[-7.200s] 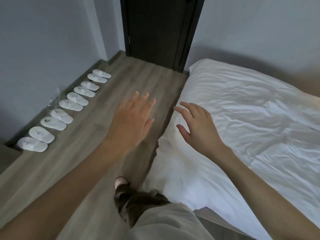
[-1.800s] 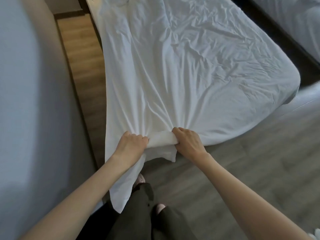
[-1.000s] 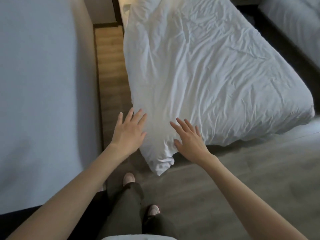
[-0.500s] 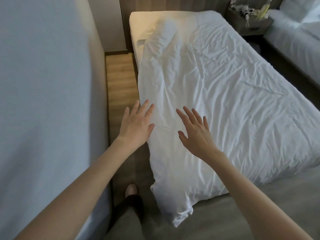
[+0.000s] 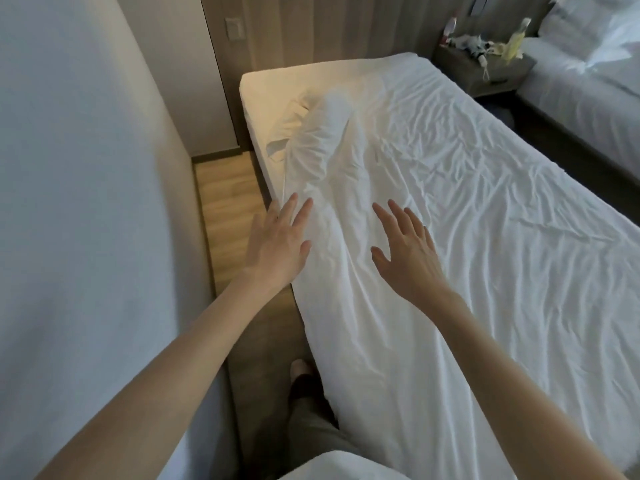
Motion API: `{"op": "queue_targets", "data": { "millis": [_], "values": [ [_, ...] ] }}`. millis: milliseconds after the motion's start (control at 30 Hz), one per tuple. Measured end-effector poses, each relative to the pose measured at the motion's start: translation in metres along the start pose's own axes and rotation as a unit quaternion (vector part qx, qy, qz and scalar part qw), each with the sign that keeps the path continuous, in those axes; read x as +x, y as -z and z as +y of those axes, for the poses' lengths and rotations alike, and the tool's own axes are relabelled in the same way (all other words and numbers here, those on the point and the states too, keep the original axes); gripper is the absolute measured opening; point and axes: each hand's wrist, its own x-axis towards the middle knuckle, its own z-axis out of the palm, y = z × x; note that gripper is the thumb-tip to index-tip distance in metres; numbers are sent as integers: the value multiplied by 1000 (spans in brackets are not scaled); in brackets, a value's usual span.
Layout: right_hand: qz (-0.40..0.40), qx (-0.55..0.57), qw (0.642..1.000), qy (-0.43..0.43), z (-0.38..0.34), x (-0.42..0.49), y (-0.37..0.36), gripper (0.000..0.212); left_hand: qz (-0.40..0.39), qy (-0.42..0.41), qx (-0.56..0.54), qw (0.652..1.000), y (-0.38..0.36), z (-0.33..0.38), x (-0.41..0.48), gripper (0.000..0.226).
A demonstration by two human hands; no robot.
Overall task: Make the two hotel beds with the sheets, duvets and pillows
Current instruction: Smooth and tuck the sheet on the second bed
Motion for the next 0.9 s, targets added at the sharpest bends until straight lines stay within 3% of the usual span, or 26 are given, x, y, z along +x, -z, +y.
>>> {"op": "queue_targets", "data": {
  "millis": [467, 733, 900],
  "values": [
    [-16, -18, 999, 47, -36, 314, -30, 66, -22, 19, 4, 1000, 1, -135, 263, 70],
    [-10, -30, 999, -14, -51, 463, -90, 66, -65, 13, -22, 998, -42, -241, 425, 73],
    [-21, -35, 995, -91, -67, 544, -113, 67, -139, -24, -60, 988, -62, -296, 530, 76]
  ]
}}
